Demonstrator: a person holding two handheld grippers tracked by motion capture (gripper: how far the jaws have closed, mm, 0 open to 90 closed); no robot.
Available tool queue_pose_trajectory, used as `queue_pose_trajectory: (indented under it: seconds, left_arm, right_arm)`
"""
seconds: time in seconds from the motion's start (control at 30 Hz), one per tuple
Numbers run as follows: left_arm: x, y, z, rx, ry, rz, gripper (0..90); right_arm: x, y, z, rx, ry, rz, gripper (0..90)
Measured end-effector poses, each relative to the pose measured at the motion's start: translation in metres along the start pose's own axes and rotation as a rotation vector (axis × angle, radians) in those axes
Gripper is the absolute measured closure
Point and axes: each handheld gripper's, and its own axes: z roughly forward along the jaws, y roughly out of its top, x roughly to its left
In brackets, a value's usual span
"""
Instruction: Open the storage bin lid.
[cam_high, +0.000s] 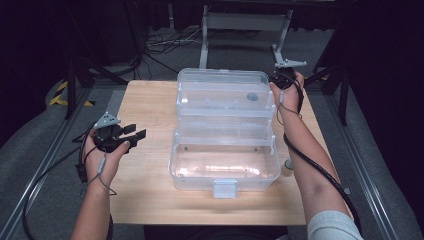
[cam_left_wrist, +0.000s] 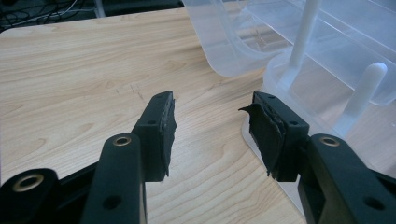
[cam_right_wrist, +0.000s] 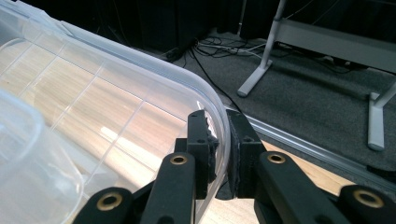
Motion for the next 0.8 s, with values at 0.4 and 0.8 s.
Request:
queue_pose_trajectory:
  seconds: [0.4,0.8]
  left_arm:
    - [0.003,-0.001,0.001,0.004,0.002,-0.005,51.2]
    - [0.005,-0.003,0.001,0.007,-0.001,-0.012,51.1]
  right_arm:
    - [-0.005,-0.009,0.01,0.018,0.027,0.039,81.5]
    - [-0.008,-0.013,0.016,0.037,0.05,0.056,81.3]
